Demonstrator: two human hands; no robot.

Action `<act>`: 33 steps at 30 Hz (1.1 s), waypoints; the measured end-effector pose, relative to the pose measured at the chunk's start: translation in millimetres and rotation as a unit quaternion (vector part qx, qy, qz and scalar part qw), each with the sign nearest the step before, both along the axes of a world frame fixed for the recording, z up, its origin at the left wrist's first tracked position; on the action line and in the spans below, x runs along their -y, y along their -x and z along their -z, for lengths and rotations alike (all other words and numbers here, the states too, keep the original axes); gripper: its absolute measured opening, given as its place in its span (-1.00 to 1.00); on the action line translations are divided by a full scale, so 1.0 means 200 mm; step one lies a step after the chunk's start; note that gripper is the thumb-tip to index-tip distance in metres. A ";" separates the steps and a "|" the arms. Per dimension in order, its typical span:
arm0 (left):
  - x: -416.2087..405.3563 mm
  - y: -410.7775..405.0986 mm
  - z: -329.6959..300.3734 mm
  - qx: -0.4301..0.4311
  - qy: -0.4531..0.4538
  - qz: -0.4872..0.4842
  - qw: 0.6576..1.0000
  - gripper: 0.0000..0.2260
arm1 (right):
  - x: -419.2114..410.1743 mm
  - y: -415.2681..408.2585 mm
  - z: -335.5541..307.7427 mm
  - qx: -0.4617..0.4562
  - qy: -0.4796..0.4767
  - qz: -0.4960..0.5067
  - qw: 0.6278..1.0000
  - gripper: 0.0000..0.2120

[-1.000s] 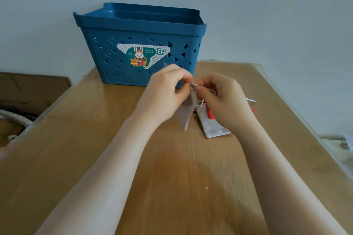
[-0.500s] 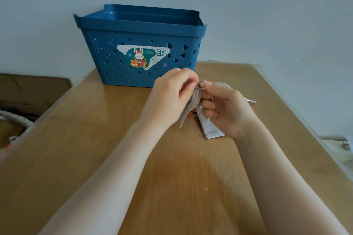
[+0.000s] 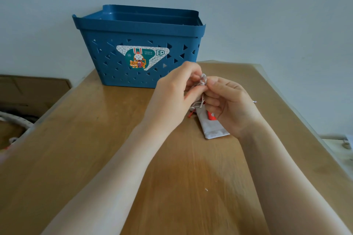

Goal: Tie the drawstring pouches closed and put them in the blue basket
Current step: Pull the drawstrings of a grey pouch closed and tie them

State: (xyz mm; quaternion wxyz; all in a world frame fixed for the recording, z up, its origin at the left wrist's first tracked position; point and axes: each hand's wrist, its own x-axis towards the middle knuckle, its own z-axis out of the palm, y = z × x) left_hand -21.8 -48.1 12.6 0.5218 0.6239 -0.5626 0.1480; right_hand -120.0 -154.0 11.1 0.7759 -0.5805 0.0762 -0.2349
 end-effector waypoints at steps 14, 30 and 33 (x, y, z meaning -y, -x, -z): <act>0.02 -0.01 0.04 -0.252 0.009 0.099 0.963 -0.88 | 0.01 0.00 -0.02 0.010 -0.062 0.035 0.997 -0.79; 0.05 0.00 0.10 -0.257 -0.094 0.038 0.961 -0.81 | 0.05 0.01 0.01 0.045 -0.110 0.092 0.989 -0.84; 0.03 0.01 0.09 -0.258 -0.160 0.070 0.950 -0.76 | 0.04 0.00 0.03 0.034 -0.126 0.069 0.989 -0.82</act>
